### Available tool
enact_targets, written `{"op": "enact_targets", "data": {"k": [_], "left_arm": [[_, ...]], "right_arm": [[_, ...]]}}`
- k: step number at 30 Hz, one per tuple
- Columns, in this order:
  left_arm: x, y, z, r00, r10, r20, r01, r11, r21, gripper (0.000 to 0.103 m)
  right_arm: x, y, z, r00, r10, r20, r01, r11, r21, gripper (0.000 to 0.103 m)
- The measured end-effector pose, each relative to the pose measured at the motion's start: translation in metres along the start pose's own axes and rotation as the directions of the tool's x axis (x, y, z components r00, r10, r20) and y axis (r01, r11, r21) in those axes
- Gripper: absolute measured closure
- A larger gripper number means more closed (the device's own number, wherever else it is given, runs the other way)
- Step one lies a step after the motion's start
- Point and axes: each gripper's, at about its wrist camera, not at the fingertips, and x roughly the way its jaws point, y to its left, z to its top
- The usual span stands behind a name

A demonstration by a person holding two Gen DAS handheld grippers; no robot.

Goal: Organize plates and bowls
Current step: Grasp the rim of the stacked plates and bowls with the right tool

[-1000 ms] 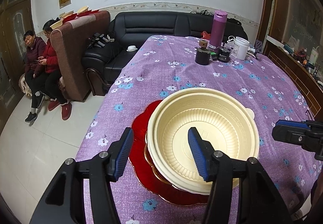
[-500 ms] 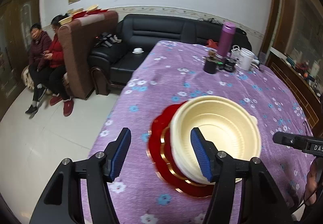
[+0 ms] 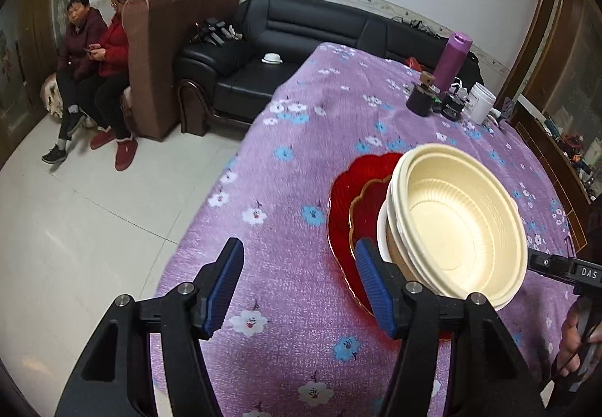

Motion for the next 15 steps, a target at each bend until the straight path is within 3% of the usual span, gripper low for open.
{"op": "enact_targets", "data": {"k": [15], "left_arm": [[0.029,-0.012,-0.007,0.997,-0.045,-0.058,0.047,0.999,0.024,0.045]], "right_arm": [[0.025,-0.002,0.005,1.0,-0.013,-0.02,0.013,1.0,-0.011,0.07]]}}
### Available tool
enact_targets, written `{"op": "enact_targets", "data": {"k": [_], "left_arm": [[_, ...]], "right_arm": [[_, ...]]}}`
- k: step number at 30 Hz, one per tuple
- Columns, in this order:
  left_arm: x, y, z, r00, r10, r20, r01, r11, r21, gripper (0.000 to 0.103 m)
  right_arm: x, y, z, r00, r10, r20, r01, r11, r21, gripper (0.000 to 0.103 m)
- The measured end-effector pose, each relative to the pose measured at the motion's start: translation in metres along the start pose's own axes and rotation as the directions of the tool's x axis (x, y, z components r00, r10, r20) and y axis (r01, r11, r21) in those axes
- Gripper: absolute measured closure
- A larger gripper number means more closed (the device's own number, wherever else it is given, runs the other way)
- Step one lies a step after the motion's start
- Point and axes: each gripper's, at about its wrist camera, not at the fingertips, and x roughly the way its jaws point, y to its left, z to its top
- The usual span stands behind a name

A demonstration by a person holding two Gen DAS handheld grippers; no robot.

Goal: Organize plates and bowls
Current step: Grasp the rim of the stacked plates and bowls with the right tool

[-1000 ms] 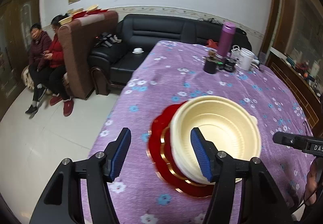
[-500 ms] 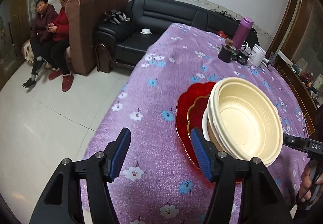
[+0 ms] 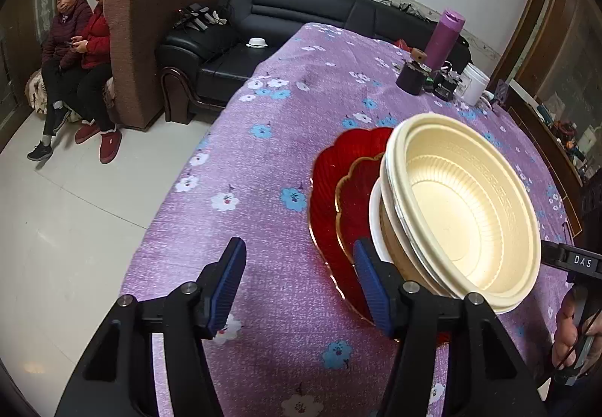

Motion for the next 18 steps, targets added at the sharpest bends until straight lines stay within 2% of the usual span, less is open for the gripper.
{"op": "enact_targets", "data": {"k": [3,7,15,18], "left_arm": [[0.006,-0.004,0.0,1.0,0.003,-0.006,-0.003,1.0,0.01,0.053],[0.013,-0.006,0.0,1.0,0.002,-0.016,-0.002,1.0,0.017,0.072],[0.025,-0.007,0.001,1.0,-0.008,-0.019,0.008,1.0,0.024,0.081],[0.028,-0.013,0.0,1.0,-0.005,-0.016,0.006,0.999,0.043,0.088]], "right_arm": [[0.005,0.002,0.002,1.0,-0.007,-0.007,0.007,1.0,-0.007,0.074],[0.013,0.005,0.003,1.0,-0.009,-0.025,0.009,1.0,-0.014,0.082],[0.024,0.011,0.003,1.0,-0.024,-0.019,0.024,0.999,-0.028,0.088],[0.026,0.014,0.003,0.999,-0.041,-0.003,0.041,0.998,-0.042,0.088]]}}
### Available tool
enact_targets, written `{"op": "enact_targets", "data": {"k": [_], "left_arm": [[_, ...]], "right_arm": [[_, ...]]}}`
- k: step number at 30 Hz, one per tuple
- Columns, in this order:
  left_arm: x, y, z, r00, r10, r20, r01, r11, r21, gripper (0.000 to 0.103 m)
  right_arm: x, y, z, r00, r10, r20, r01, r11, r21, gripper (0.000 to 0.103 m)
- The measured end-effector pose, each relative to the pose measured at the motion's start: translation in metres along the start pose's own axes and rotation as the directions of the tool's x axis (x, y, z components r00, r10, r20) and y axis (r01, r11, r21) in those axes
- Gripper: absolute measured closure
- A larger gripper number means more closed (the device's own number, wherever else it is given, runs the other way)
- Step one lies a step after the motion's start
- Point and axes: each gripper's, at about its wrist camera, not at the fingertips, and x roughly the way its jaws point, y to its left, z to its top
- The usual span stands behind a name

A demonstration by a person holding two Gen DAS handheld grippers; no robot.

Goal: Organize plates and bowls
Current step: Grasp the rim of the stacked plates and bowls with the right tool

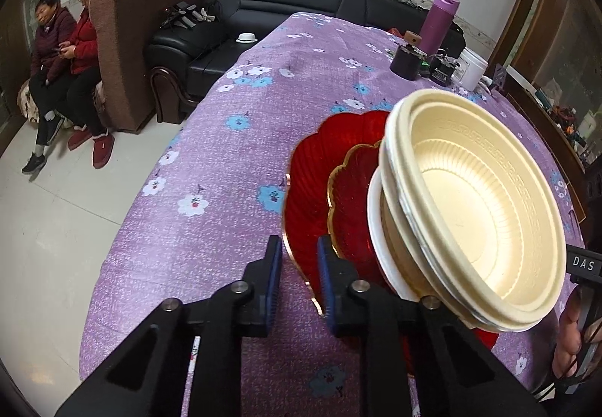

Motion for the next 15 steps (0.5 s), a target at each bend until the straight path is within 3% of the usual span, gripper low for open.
{"op": "enact_targets", "data": {"k": [15], "left_arm": [[0.0,-0.038,0.003,1.0,-0.001,0.005,0.001,0.999,0.051,0.09]], "right_arm": [[-0.024,-0.015,-0.006,0.999,-0.011,0.044,0.01,1.0,0.017,0.089]]}}
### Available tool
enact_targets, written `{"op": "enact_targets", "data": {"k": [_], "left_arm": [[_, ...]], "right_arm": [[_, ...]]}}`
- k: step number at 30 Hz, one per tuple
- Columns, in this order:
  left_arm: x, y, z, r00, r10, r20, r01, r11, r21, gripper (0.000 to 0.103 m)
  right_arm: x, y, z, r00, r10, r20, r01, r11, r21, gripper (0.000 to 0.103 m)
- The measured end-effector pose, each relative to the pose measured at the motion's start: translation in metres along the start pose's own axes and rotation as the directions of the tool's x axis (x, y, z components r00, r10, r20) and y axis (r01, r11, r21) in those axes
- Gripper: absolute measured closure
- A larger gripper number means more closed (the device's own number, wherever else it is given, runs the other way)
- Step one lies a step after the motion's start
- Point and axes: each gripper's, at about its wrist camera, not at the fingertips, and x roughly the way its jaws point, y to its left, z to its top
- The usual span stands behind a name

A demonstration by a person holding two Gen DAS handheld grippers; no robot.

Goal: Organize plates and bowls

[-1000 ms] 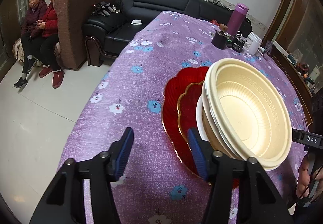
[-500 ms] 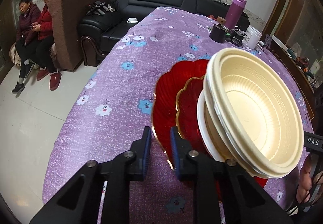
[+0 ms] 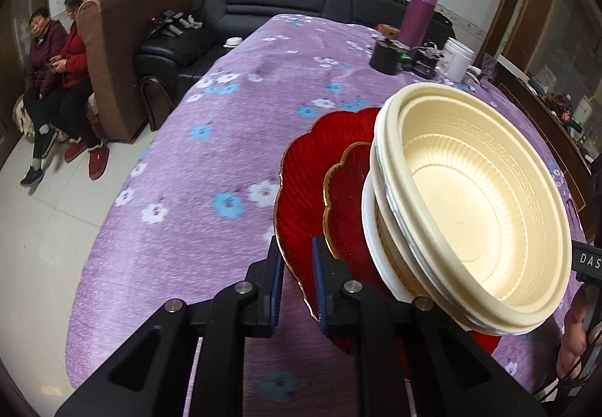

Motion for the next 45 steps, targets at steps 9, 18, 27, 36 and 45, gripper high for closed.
{"op": "enact_targets", "data": {"k": [9,18,27,36,45], "left_arm": [[0.013,-0.068,0.013,0.999,-0.038,-0.007,0.038,0.995,0.089,0.09],[0.047,-0.143,0.017,0.994,-0.086,-0.06,0.094,0.985,0.143,0.09],[0.062,-0.181,0.012,0.999,-0.046,0.01,0.044,0.99,0.133,0.089],[0.071,-0.181,0.011,0.998,-0.068,0.007,0.067,0.995,0.075,0.089],[0.075,-0.179,0.012,0.998,-0.068,-0.008,0.068,0.996,0.054,0.083]], "right_arm": [[-0.044,-0.043,-0.005,0.996,-0.058,0.074,0.053,0.996,0.066,0.089],[-0.091,-0.103,-0.012,0.977,-0.146,0.157,0.118,0.977,0.178,0.089],[-0.103,-0.139,-0.018,0.954,-0.222,0.202,0.173,0.956,0.235,0.089],[-0.099,-0.148,-0.025,0.927,-0.235,0.294,0.174,0.96,0.219,0.089],[-0.1,-0.155,-0.029,0.927,-0.186,0.326,0.112,0.966,0.233,0.086]]}}
